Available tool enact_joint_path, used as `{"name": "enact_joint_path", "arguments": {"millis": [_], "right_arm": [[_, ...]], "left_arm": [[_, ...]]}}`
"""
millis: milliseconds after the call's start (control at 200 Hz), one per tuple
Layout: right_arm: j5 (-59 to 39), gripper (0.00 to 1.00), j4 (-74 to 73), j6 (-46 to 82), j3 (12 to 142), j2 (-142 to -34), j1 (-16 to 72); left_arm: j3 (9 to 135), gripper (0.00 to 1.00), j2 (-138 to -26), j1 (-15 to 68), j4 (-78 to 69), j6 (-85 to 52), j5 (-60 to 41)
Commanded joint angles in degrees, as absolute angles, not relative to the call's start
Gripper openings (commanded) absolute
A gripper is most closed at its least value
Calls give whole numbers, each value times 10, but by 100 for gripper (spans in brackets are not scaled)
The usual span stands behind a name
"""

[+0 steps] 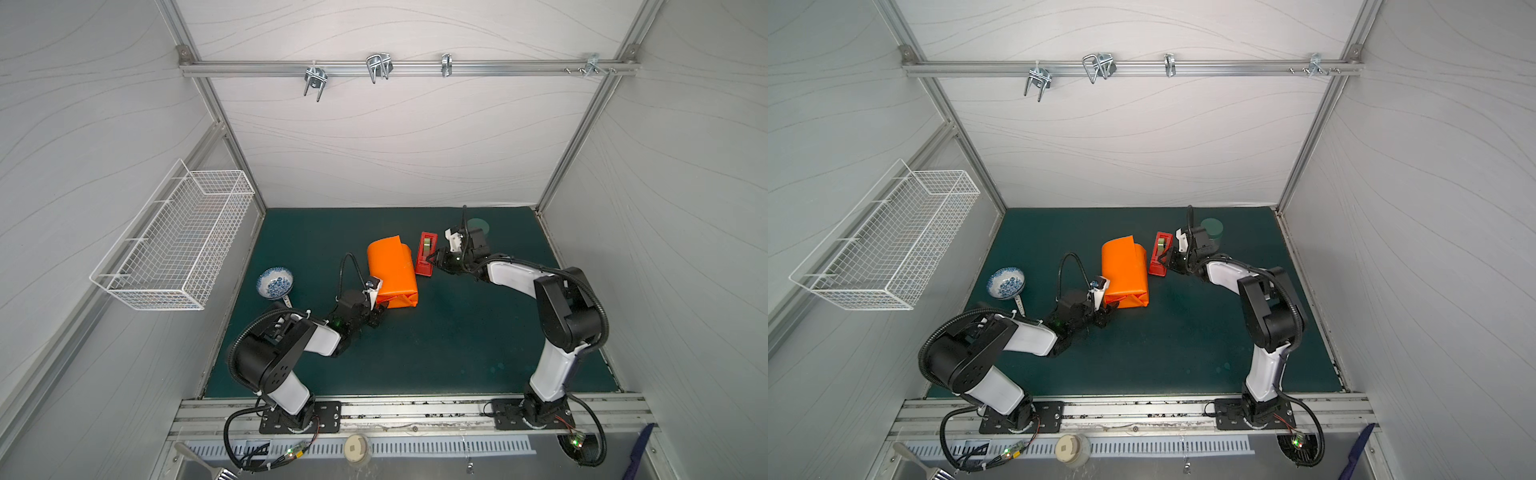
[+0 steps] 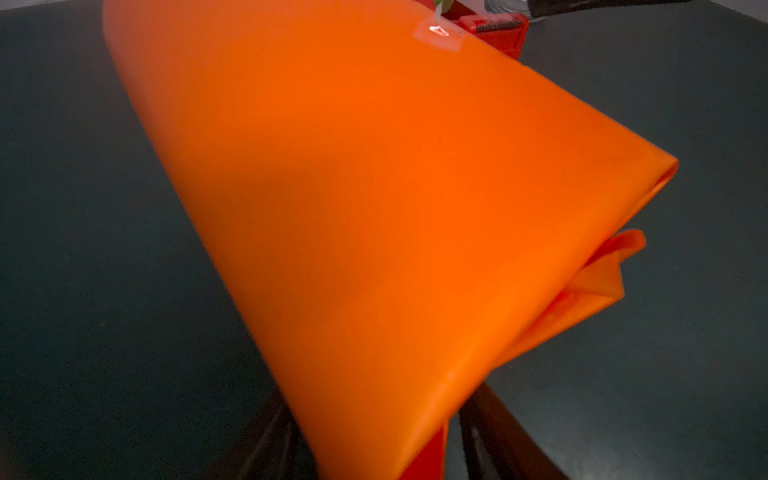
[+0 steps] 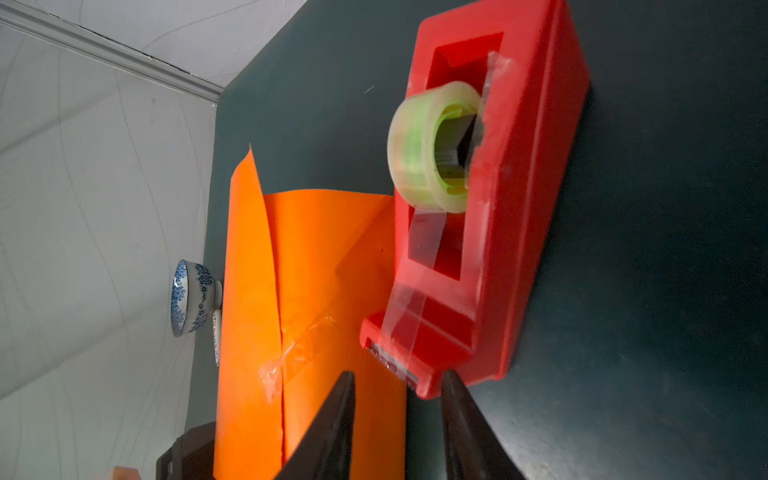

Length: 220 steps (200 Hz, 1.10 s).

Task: Wrap the gift box in paper
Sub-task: 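Move the right gripper away from the box toward the red tape dispenser, then pull a strip of tape from the red dispenser with the right gripper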

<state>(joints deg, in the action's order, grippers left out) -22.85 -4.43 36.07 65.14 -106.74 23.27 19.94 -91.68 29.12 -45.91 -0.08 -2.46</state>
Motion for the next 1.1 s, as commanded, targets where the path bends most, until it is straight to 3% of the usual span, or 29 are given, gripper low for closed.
{"name": "enact_joint_path", "arguments": {"millis": [0,540,1096], "right_arm": [[-263,34,-32,381,670,-1095,225],[-329,26,-100,426,693,-1155,214],[-382,0,-153,478,702,-1159,204]], "left_arm": [[218,60,-918,287,-468,-3,-31],[220,60,-920,283,-468,-2,-35],[221,60,-918,283,-462,-4,-37]]}}
